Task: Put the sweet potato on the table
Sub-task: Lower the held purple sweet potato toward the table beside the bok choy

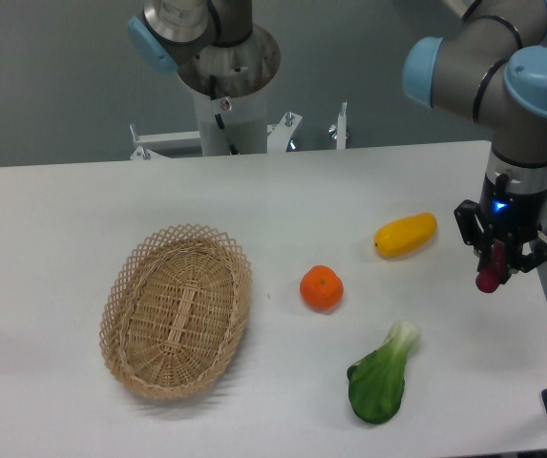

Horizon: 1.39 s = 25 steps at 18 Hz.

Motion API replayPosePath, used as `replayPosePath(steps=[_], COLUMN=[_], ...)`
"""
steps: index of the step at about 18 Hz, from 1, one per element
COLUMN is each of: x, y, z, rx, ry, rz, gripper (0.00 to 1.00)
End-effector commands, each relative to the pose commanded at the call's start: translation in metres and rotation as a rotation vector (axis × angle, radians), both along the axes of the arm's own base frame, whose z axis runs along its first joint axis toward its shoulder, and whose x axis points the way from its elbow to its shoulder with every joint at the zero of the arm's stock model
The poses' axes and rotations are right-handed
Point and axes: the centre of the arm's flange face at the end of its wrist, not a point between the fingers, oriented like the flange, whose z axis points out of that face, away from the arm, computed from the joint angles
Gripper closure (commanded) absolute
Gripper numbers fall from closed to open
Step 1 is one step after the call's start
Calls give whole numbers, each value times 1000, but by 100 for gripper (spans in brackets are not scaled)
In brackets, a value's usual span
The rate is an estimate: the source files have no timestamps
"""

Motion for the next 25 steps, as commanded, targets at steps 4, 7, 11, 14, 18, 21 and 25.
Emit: replayPosePath(steps=[4,7,11,14,18,21,25], x=[1,0,0,-3,-11,-16,-16], y=[0,0,-1,0,3,4,4], z=[-3,-7,-19,-23,-41,-64,-96], rx=[-1,-2,-6,-3,-8,-23,-15], ry=[-2,-4,-17,-10,-8,-2,-3], rz=[-1,-1,-2,0,1,11,51], gripper=[85,85,85,85,85,85,84])
